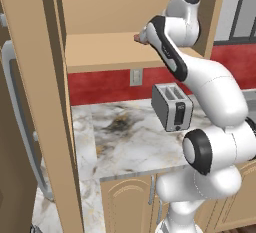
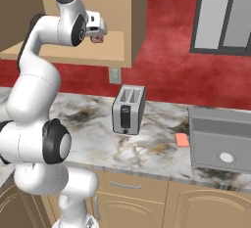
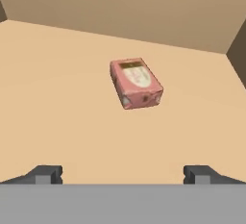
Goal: Locate and retrieve the bar soap and bar soap from the cabinet. Place them next to the sink.
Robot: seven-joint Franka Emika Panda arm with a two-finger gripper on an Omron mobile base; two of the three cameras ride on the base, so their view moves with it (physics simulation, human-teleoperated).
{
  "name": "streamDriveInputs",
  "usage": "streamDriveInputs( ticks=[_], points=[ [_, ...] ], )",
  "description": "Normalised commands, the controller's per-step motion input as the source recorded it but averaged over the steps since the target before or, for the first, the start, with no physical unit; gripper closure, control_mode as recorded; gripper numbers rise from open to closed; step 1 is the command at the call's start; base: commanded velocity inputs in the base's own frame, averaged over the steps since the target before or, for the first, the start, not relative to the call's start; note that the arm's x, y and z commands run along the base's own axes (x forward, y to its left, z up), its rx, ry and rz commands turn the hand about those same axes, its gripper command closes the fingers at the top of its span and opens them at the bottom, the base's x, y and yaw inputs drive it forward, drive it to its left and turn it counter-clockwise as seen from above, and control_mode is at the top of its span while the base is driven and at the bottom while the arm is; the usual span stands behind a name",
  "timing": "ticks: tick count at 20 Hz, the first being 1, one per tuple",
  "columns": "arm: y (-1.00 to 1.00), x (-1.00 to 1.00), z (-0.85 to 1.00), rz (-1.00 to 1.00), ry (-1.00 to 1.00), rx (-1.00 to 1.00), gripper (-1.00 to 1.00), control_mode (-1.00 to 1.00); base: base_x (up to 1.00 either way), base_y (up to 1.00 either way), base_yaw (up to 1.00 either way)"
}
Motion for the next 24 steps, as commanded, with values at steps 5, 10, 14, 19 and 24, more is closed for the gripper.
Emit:
streamDriveInputs(
  ticks=[5, 10, 14, 19, 24],
  points=[
    [0.0, 0.1, -0.06, 0.01, -0.08, 0.0, -1.0, -1.0, 0.0, 0.0, 0.0],
    [0.0, 0.11, -0.05, 0.02, -0.1, 0.0, -1.0, -1.0, 0.0, 0.0, 0.0],
    [0.0, 0.14, -0.03, 0.01, -0.03, 0.0, -1.0, -1.0, 0.0, 0.0, 0.0],
    [0.0, 0.19, -0.03, 0.02, 0.0, 0.0, -1.0, -1.0, 0.0, 0.0, 0.0],
    [0.0, 0.25, 0.0, 0.01, 0.01, 0.0, -1.0, -1.0, 0.0, 0.0, 0.0]
  ],
)
